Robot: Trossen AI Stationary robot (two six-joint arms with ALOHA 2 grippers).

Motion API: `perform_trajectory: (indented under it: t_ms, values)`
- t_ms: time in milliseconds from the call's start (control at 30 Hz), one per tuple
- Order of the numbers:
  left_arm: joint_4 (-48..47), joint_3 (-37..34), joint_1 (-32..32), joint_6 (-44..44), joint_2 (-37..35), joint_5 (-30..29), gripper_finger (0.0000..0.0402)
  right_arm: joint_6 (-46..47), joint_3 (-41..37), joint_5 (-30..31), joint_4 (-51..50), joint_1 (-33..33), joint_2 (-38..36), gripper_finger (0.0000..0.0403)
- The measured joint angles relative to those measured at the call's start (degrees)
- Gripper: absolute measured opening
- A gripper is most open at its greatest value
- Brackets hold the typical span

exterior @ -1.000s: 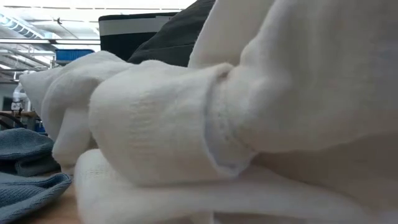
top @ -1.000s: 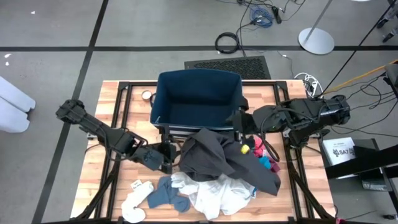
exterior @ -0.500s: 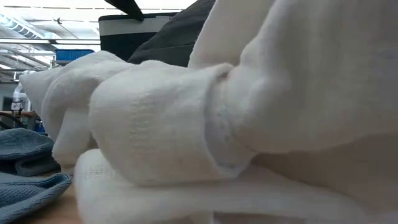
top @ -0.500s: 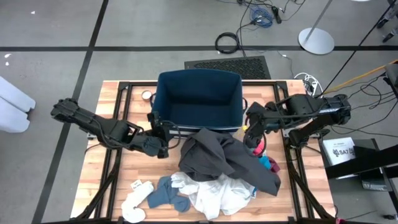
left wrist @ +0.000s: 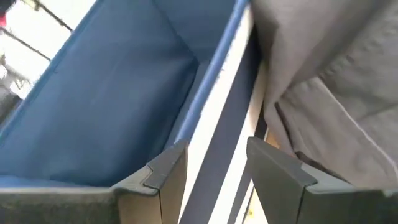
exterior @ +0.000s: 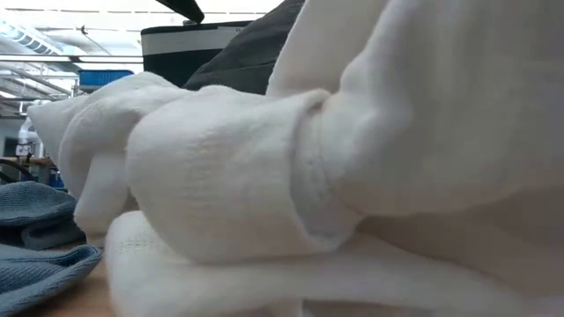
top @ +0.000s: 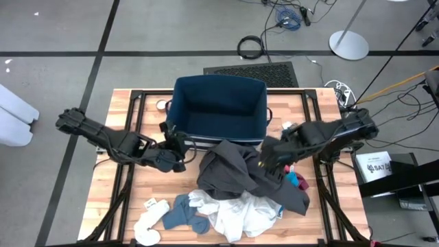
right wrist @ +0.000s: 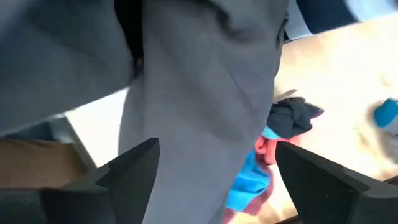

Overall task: Sort clothes
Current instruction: Put the gray short into the white and blue laundry organizer

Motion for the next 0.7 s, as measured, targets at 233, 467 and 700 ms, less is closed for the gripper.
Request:
perform_trajectory:
  t_ms: [233, 467, 700]
  values:
    - [-0.2, 0.0, -0.3, -2.0, 0.0, 0.1, 0.0176, -2.1, 0.0, 1.1, 2.5, 2.6, 6.0, 0.0311]
    - [-0.3, -0.1, -1.7, -3.0, 0.0, 0.3, 0.0176, -4.6, 0.0, 1.1, 8.4, 5.2, 11.5, 0.0311]
    - [0.2, -0.1, -1.8, -2.3, 0.0, 0.3, 0.0176, -5.0, 0.0, 11.2, 3.1, 5.3, 18.5, 0.0311]
